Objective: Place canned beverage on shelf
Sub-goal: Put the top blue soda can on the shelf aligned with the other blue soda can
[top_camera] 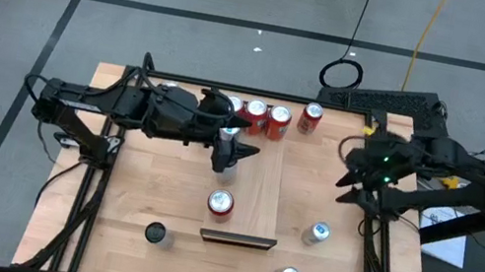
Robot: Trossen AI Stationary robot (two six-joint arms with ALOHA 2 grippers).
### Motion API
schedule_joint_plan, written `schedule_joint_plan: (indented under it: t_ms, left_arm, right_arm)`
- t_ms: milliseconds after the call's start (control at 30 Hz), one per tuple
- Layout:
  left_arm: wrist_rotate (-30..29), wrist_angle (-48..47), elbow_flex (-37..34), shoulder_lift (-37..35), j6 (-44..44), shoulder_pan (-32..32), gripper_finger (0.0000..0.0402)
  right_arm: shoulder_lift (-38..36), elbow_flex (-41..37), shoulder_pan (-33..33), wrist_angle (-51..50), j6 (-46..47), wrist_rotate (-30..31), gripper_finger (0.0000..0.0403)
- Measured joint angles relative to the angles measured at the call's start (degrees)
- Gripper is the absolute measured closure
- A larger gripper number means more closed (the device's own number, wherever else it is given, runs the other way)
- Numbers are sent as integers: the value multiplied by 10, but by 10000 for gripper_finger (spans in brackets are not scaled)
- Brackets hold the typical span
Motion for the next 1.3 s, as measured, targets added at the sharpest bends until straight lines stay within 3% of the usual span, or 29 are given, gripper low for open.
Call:
schedule_joint_plan:
  t_ms: [300, 567, 900, 1300]
  left_arm:
    - [3, 0, 0, 0, 0, -1, 16]
    - [4, 0, 0, 0, 11, 0, 16]
    - [5, -1, 0, 0, 15, -1, 16]
    - [5, -4, 0, 0, 26, -1, 16]
  right_arm:
    - [78, 0, 105, -22, -65, 34, 129]
    - [130, -7, 141, -19, -75, 45, 85]
    - [139, -94, 183, 54, -55, 58, 80]
    - [168, -137, 219, 101, -47, 72, 80]
